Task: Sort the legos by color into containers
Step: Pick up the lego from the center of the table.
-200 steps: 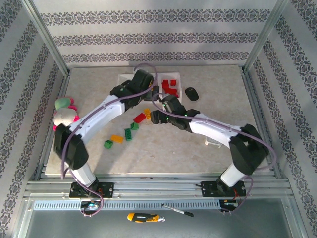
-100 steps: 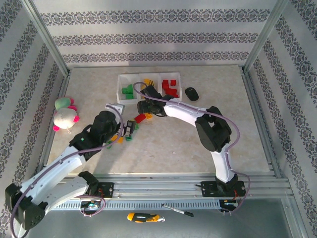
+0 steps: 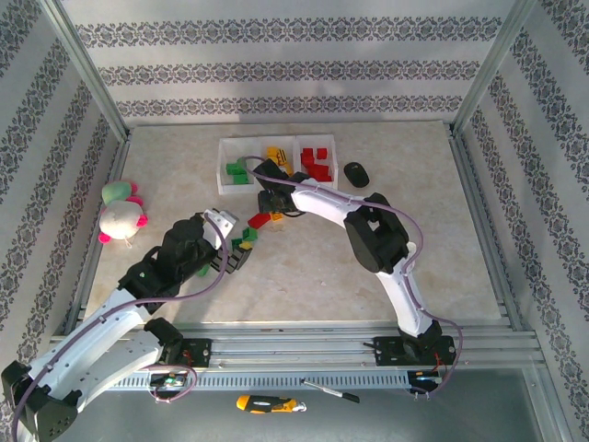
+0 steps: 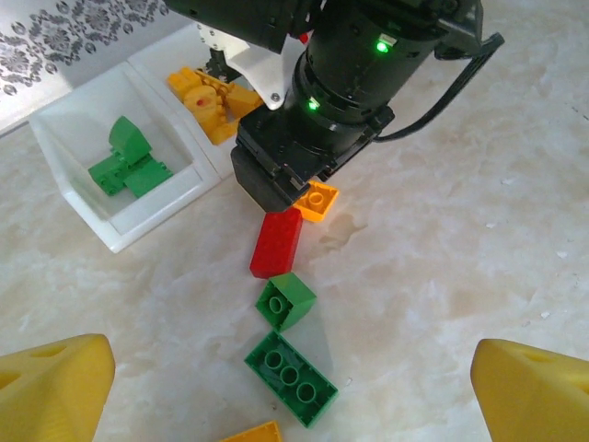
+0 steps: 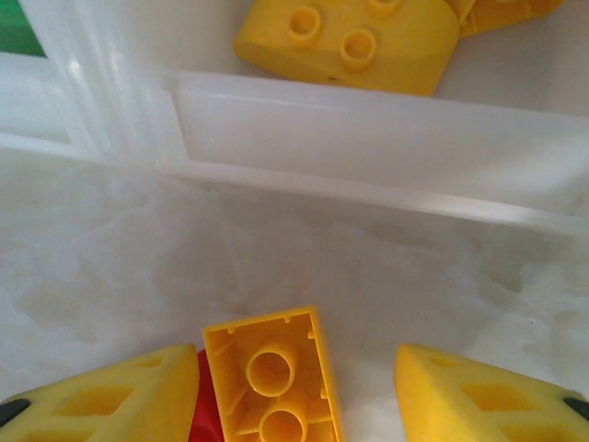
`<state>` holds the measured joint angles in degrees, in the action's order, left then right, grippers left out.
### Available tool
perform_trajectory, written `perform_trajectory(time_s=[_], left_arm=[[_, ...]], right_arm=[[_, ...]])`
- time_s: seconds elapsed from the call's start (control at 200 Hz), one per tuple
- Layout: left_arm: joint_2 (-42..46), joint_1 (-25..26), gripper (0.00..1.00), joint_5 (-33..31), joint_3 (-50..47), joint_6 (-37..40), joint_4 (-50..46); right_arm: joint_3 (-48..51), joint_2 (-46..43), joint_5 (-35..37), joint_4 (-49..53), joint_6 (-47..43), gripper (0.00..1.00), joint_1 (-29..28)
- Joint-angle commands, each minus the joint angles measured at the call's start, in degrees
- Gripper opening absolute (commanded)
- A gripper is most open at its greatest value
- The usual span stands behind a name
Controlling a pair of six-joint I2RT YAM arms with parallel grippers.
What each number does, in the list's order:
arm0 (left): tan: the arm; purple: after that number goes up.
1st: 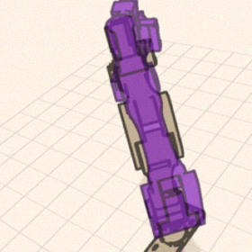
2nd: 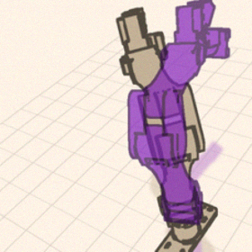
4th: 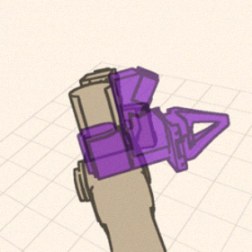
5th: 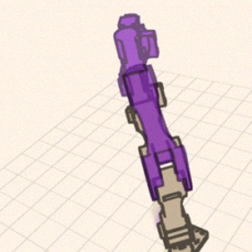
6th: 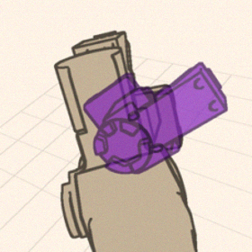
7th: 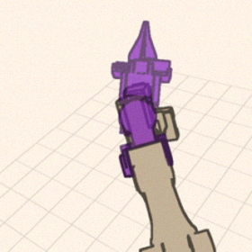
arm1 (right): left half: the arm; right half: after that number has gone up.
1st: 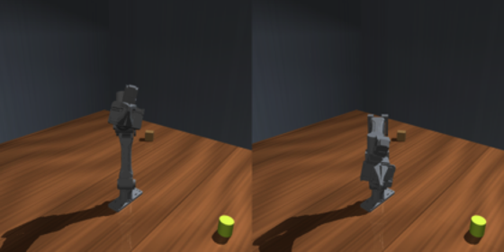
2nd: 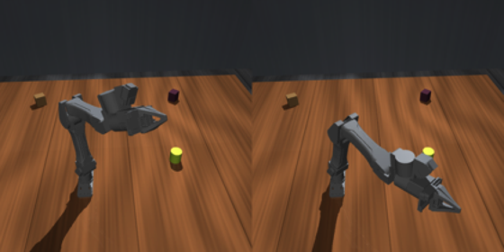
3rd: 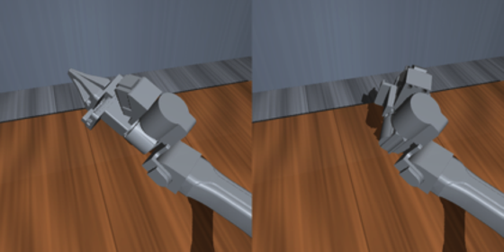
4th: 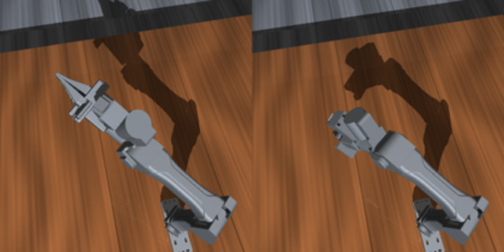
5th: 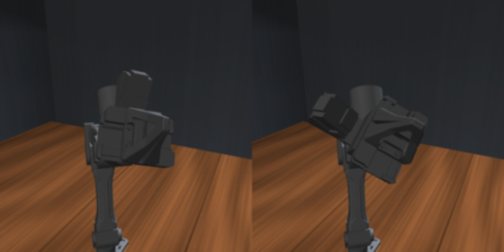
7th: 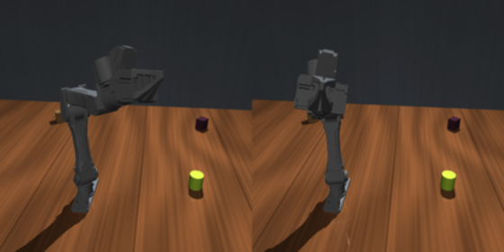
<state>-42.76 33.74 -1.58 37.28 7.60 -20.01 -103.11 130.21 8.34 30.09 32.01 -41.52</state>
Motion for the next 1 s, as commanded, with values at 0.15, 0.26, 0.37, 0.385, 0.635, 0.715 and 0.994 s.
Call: perform_trajectory(time_s=[0.15,0.26,0.37,0.385,0.635,0.715,0.994], left_arm=[[0.05,-0.24,0.99,1.26,-1.17,2.14,3.9],[0.05,-0.25,0.99,1.39,-1.51,2.07,4.43],[-0.18,-0.24,0.99,1.5,-1.67,2.23,4.74],[-0.13,-0.18,0.99,1.5,-1.64,2.25,4.85],[-0.15,-0.24,0.99,1.8,-2.14,2.59,5.76],[0.19,-0.25,0.99,2.17,-2.51,2.76,5.77],[0.65,-0.25,0.99,2.5,-4.07,1.62,7.13]], right_arm=[[-2.69,2.07,1.42,4.49,0.96,0.5,-0.39],[-2.56,2.0,1.68,5.31,1.47,0.47,-0.18],[-2.42,1.42,1.16,6.2,1.87,0.46,-0.05],[-2.38,1.35,1.15,6.3,1.92,0.46,-0.03],[-1.9,1.55,0.72,6.86,1.99,0.36,0.02],[-1.92,0.77,0.79,7.24,1.8,0.31,-0.09],[1.16,-8.25,4.02,6.89,1.39,0.25,-0.66]])
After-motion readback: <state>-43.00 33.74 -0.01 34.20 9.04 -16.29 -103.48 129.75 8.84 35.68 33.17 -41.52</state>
